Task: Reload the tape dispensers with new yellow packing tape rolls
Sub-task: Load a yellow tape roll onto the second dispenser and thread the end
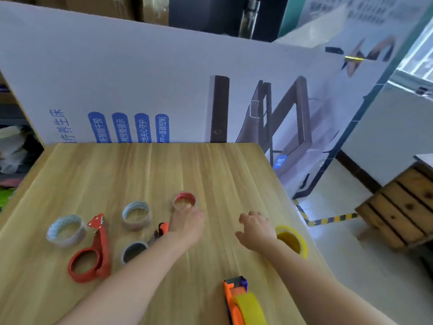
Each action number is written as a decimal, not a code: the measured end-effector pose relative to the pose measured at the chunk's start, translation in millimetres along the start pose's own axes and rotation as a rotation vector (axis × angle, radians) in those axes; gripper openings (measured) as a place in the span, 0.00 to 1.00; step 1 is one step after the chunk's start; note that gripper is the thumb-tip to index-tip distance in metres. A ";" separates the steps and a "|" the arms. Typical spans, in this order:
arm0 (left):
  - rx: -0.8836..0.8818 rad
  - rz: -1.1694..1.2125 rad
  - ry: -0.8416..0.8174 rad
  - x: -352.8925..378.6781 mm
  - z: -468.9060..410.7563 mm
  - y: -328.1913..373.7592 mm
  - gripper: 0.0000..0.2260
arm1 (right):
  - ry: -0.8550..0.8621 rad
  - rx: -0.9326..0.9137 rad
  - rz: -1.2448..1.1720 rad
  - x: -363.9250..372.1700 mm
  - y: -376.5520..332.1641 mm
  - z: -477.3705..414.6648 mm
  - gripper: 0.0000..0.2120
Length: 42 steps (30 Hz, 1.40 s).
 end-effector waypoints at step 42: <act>-0.292 1.496 -0.149 -0.6 -42.3 86.0 0.21 | 0.007 0.067 -1.498 -12.8 68.6 3.7 0.16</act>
Point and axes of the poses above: each hand's wrist, its own z-axis away from the middle knuckle, its own x-axis out of the palm, y = z × x, the point moved 5 cm from there along -z, towards the middle knuckle, and after that the axes turned 14 degrees about z, right-handed, at the moved point
